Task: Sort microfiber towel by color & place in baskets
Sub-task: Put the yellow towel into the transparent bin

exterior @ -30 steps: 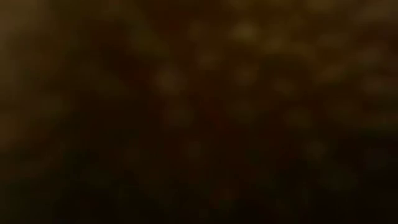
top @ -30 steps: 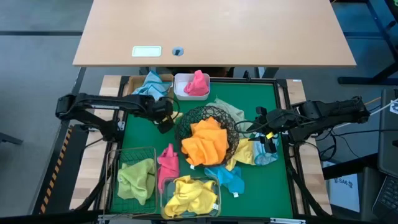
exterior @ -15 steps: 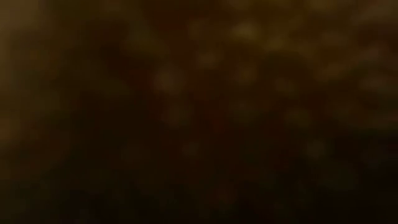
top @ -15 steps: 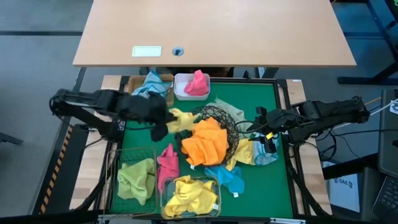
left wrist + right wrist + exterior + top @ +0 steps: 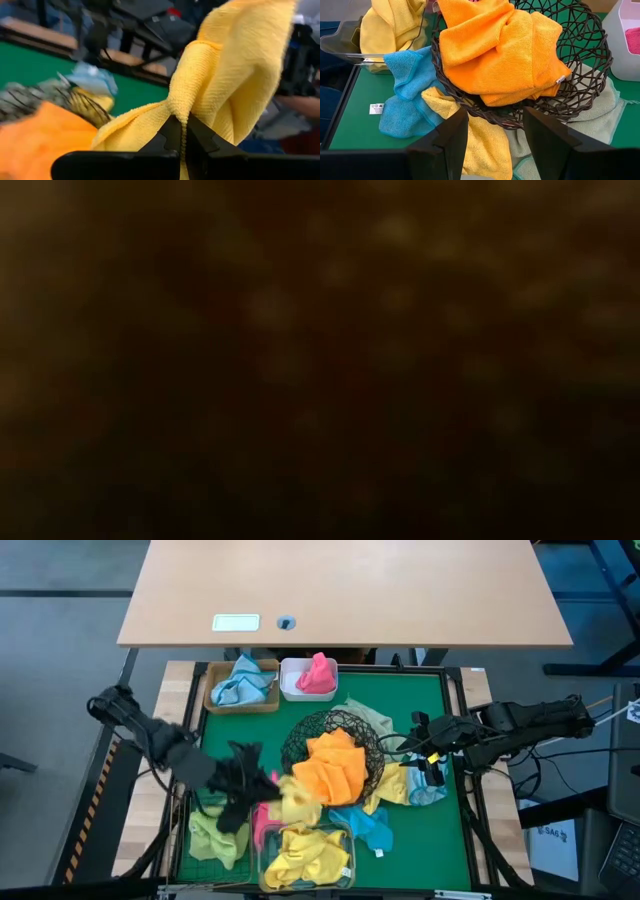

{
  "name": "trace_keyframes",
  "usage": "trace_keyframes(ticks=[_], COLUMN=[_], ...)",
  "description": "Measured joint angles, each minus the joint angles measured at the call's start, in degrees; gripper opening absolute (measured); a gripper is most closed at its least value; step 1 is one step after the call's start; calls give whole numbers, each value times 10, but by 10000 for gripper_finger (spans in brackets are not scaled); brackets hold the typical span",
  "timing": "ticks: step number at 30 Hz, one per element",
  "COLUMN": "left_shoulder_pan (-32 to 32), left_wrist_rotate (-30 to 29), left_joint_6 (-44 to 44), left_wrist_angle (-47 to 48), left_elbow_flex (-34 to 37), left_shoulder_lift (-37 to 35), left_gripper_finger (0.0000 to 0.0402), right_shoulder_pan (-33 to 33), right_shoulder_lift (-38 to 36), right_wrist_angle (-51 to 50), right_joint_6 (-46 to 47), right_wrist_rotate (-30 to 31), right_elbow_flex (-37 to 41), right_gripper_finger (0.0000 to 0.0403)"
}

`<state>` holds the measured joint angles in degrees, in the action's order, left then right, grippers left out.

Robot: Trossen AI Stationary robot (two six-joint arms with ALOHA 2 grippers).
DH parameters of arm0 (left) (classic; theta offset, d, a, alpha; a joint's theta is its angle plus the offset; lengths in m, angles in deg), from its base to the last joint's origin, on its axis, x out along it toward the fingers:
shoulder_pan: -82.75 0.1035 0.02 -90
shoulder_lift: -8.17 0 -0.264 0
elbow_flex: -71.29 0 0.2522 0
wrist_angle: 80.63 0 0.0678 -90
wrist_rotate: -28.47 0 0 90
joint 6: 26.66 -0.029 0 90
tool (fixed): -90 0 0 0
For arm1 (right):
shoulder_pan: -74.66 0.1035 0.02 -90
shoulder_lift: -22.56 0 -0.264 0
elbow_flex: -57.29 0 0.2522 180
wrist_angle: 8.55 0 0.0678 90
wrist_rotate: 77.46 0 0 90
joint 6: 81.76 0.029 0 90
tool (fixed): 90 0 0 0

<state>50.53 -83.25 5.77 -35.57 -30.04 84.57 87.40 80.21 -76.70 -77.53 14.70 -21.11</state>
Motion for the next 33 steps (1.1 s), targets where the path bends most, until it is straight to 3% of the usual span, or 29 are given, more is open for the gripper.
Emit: trace_keyframes(ticks=[15,27,33], left_shoulder_pan=[-96,-104,-98], left_wrist_rotate=[-3,17,37], left_joint_6=[110,227,241], left_wrist_angle=[-9,99,117], left_elbow_flex=[0,0,0], left_shoulder_lift=[105,176,228], left_gripper_finger=[0,0,0], right_shoulder_pan=[0,0,0], right_shoulder_lift=[0,0,0], right_wrist_angle=[0,-2,-2], right_joint_6=[0,0,0], right_wrist_rotate=[0,-1,-2], right_elbow_flex=[0,0,0], right_gripper_finger=[189,189,189])
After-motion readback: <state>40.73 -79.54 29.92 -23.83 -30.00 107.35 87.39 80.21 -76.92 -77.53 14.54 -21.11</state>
